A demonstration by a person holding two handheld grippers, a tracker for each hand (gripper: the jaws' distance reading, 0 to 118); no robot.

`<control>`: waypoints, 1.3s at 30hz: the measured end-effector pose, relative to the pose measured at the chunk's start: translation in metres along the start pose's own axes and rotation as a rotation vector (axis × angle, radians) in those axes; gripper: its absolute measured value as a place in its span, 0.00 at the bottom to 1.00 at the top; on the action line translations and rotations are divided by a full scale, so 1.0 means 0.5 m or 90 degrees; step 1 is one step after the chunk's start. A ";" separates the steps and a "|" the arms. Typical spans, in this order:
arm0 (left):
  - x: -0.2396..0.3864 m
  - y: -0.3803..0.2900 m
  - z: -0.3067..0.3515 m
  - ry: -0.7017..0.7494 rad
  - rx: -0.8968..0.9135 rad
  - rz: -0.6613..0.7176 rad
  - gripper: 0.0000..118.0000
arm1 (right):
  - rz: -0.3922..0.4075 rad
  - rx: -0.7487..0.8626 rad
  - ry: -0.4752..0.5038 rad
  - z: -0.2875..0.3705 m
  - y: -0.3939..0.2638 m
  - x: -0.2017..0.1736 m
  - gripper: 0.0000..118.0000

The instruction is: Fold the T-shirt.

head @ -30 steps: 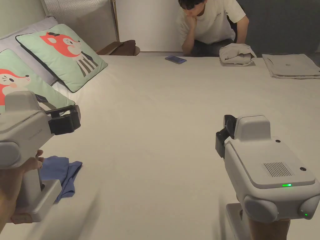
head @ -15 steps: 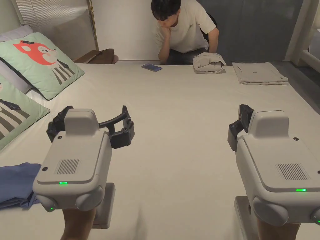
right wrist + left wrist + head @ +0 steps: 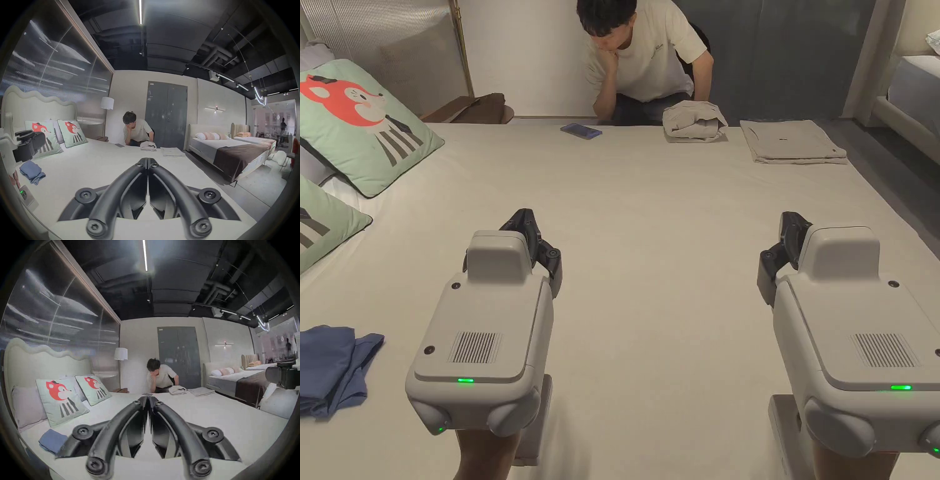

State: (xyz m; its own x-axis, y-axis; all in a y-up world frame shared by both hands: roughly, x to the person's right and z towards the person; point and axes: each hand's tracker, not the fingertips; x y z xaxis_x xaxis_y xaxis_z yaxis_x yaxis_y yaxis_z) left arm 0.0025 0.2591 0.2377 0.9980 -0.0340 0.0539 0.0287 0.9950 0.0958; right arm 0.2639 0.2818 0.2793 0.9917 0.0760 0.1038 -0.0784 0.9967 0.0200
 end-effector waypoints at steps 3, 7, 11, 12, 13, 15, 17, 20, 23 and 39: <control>0.000 0.000 0.000 0.001 -0.004 0.003 0.00 | -0.001 -0.002 0.000 0.000 -0.002 0.000 0.00; -0.003 -0.003 -0.001 -0.001 -0.010 0.000 0.00 | 0.000 -0.003 0.001 0.000 -0.002 -0.001 0.00; -0.007 -0.003 -0.001 0.001 -0.010 0.003 0.00 | -0.001 -0.003 0.003 -0.001 0.000 -0.003 0.00; -0.008 -0.004 -0.002 0.002 -0.010 0.003 0.00 | 0.000 -0.003 0.003 -0.002 0.000 -0.003 0.00; -0.010 -0.004 -0.002 0.002 -0.011 0.003 0.00 | 0.001 -0.004 0.003 -0.002 0.001 -0.004 0.00; -0.010 -0.004 -0.002 0.005 -0.012 0.002 0.00 | 0.002 -0.003 0.004 -0.002 0.001 -0.005 0.00; -0.013 -0.004 -0.002 0.006 -0.011 0.004 0.00 | 0.004 -0.003 0.005 -0.004 0.001 -0.006 0.00; -0.019 -0.005 -0.003 0.008 -0.014 0.005 0.00 | 0.004 -0.004 0.006 -0.005 0.000 -0.008 0.00; -0.023 -0.006 -0.003 0.010 -0.015 0.006 0.00 | 0.005 -0.005 0.007 -0.004 0.000 -0.009 0.00; -0.036 -0.009 -0.001 0.014 -0.018 0.012 0.00 | 0.010 -0.005 0.007 -0.004 0.000 -0.012 0.00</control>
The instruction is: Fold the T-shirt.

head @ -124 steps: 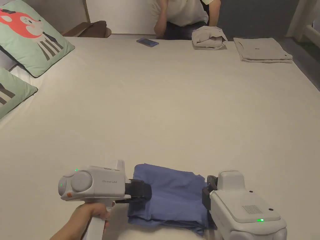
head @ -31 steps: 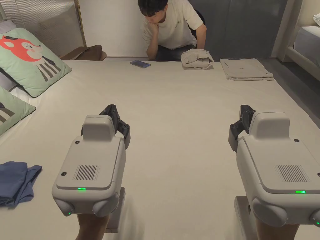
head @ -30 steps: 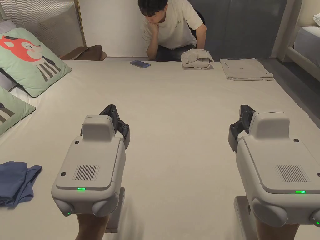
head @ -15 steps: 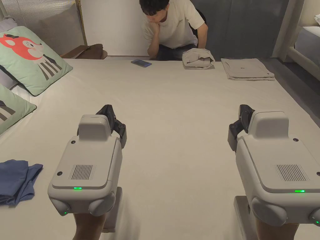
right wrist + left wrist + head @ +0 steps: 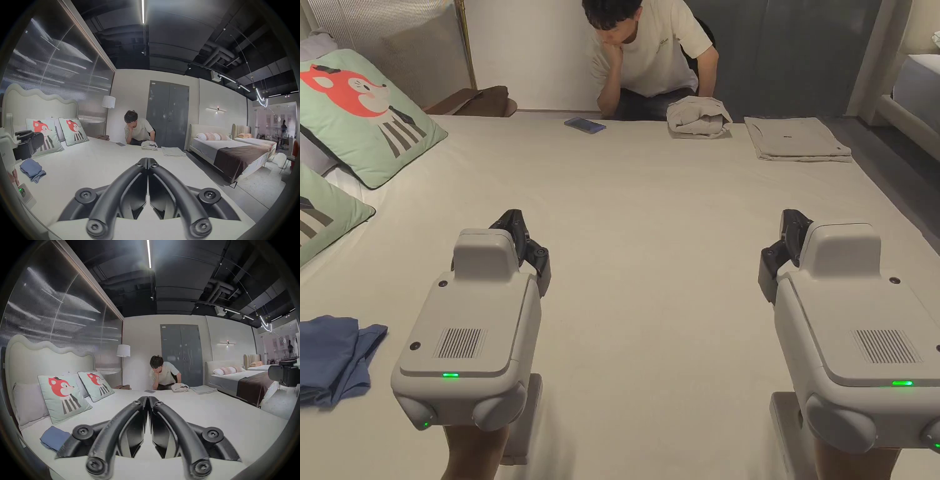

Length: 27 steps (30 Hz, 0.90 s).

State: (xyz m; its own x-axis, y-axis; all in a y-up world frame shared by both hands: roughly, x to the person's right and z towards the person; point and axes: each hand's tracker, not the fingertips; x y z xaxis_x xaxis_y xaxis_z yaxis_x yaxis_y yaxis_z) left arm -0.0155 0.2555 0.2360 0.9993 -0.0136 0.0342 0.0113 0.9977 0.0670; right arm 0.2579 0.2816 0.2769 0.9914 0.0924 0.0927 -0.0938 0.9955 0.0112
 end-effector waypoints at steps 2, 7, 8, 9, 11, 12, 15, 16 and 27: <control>-0.001 0.000 -0.001 0.000 -0.001 -0.001 0.00 | 0.001 0.000 -0.001 0.000 0.000 0.000 0.00; -0.002 -0.001 0.002 0.000 -0.001 -0.002 0.00 | 0.001 0.000 -0.001 0.001 0.001 0.000 0.00; -0.002 0.000 0.002 0.000 -0.001 -0.002 0.00 | 0.003 0.000 -0.002 0.002 0.001 0.000 0.00; -0.003 0.000 0.002 0.001 0.001 -0.001 0.00 | 0.004 0.001 -0.002 0.002 0.002 -0.001 0.00; -0.005 0.000 0.002 -0.001 0.002 0.000 0.00 | 0.004 0.000 -0.004 0.002 0.002 -0.002 0.00; -0.007 0.000 0.001 -0.006 0.001 0.006 0.00 | 0.004 -0.003 -0.003 0.002 0.002 -0.001 0.00; -0.010 0.001 0.001 -0.007 0.002 0.018 0.12 | 0.007 -0.005 -0.008 0.002 0.000 -0.003 0.26; -0.011 0.001 0.002 -0.007 0.004 0.020 0.28 | 0.008 -0.006 -0.007 0.002 0.000 -0.002 0.40; -0.015 0.003 -0.001 -0.017 -0.006 0.026 0.93 | -0.010 -0.011 -0.013 0.002 -0.005 0.003 0.96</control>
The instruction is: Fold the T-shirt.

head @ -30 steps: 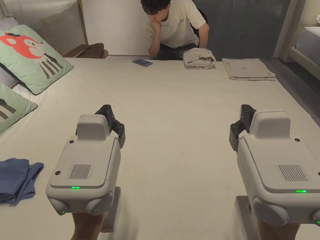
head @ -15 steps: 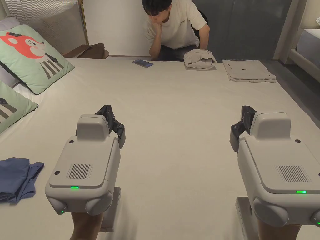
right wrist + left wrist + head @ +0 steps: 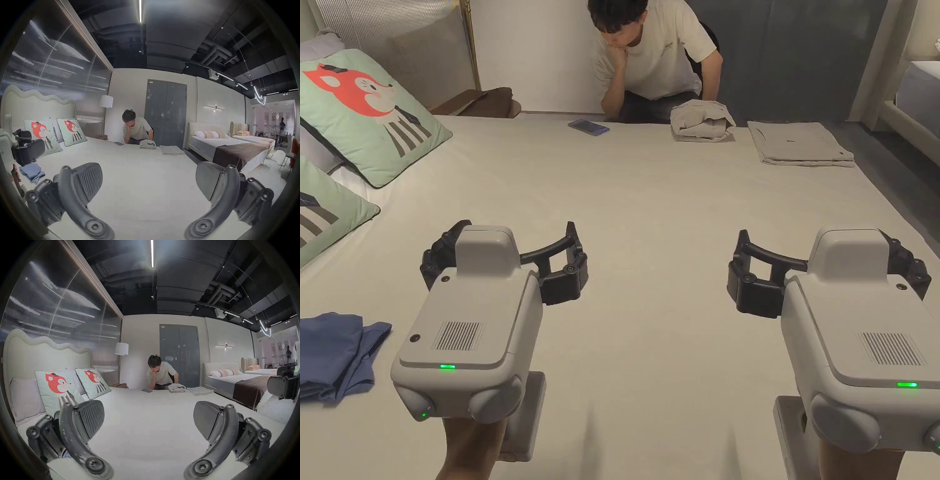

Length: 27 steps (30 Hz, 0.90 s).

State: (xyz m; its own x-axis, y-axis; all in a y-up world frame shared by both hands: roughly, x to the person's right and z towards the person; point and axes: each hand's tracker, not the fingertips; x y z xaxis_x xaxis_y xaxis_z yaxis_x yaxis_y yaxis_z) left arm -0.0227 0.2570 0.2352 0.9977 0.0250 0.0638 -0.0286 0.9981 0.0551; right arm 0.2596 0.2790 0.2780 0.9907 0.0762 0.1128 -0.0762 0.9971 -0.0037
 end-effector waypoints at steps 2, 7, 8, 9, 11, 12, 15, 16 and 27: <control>-0.001 0.001 0.000 -0.001 -0.001 0.002 0.93 | -0.001 0.000 -0.002 0.001 0.000 0.000 0.96; -0.002 0.001 0.002 0.001 -0.007 -0.003 0.94 | -0.001 -0.001 -0.004 0.002 -0.001 0.002 0.96; -0.001 0.000 0.002 0.002 -0.006 -0.003 0.94 | -0.002 -0.001 -0.004 0.002 -0.001 0.002 0.96; -0.001 0.000 0.002 0.003 -0.005 -0.003 0.93 | -0.002 0.000 -0.002 0.002 -0.001 0.002 0.96; -0.002 0.002 0.002 0.002 -0.006 -0.004 0.94 | -0.002 -0.001 -0.002 0.002 0.000 0.002 0.96; -0.001 0.001 0.004 0.001 -0.005 -0.004 0.94 | -0.002 -0.001 -0.001 0.002 0.000 0.001 0.96; -0.002 0.002 0.004 0.001 -0.002 -0.004 0.94 | -0.004 0.001 -0.001 0.004 0.002 0.002 0.96; -0.002 0.002 0.005 0.001 -0.002 -0.005 0.94 | -0.004 0.002 -0.001 0.004 0.003 0.002 0.97; -0.006 0.004 0.005 0.004 -0.004 -0.003 0.94 | -0.001 0.003 -0.001 0.004 0.004 0.004 0.97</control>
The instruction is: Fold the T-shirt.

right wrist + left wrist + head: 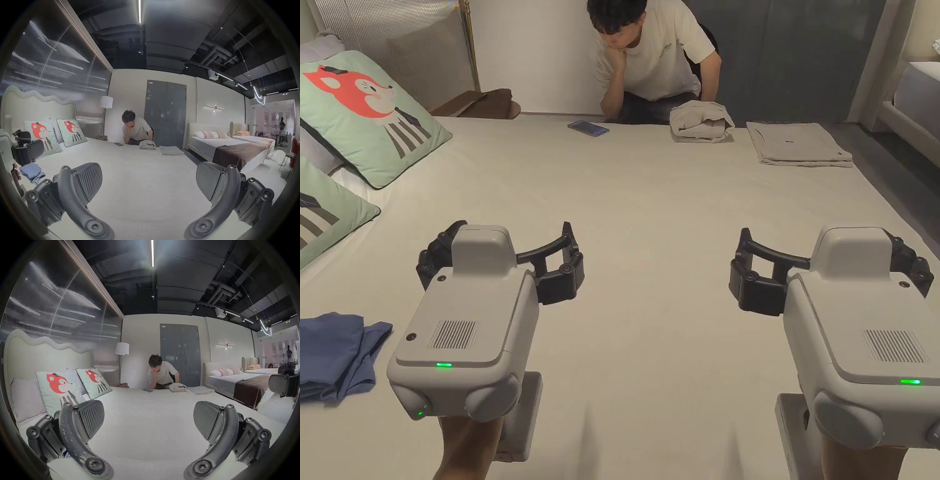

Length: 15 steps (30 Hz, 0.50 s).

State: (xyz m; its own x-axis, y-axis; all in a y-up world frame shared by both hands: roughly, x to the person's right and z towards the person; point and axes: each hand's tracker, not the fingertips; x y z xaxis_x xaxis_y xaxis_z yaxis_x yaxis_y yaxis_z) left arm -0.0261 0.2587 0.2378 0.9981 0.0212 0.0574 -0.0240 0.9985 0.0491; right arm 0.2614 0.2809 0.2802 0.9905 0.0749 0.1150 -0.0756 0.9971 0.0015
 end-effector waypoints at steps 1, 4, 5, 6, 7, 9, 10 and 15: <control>-0.001 0.000 -0.001 0.001 -0.001 0.000 0.94 | 0.000 0.000 0.000 0.000 0.000 0.000 0.97; -0.003 -0.001 -0.001 0.002 -0.004 0.001 0.94 | -0.001 0.002 0.001 0.001 0.001 0.001 0.97; -0.003 -0.001 -0.002 0.001 -0.007 0.002 0.94 | 0.000 0.003 0.000 0.001 0.001 0.001 0.97; -0.003 -0.002 -0.001 0.001 -0.007 0.003 0.94 | 0.001 0.003 -0.002 0.002 0.000 0.001 0.97; -0.004 -0.002 -0.001 0.000 -0.006 0.003 0.94 | 0.001 0.003 -0.002 0.002 0.000 0.001 0.97; -0.003 -0.003 -0.001 0.001 -0.007 0.001 0.94 | 0.000 0.002 -0.001 0.002 0.000 0.001 0.97; -0.003 -0.003 -0.001 0.001 -0.007 0.001 0.94 | 0.000 0.002 -0.001 0.003 0.000 0.001 0.97; -0.004 -0.003 -0.001 0.002 -0.008 0.001 0.94 | 0.005 0.000 0.003 0.002 0.000 -0.001 0.97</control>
State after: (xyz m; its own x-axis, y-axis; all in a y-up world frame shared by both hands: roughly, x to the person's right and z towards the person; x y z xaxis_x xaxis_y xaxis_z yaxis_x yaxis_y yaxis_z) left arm -0.0279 0.2571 0.2372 0.9982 0.0231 0.0550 -0.0251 0.9990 0.0365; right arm 0.2610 0.2808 0.2812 0.9904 0.0829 0.1109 -0.0835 0.9965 0.0010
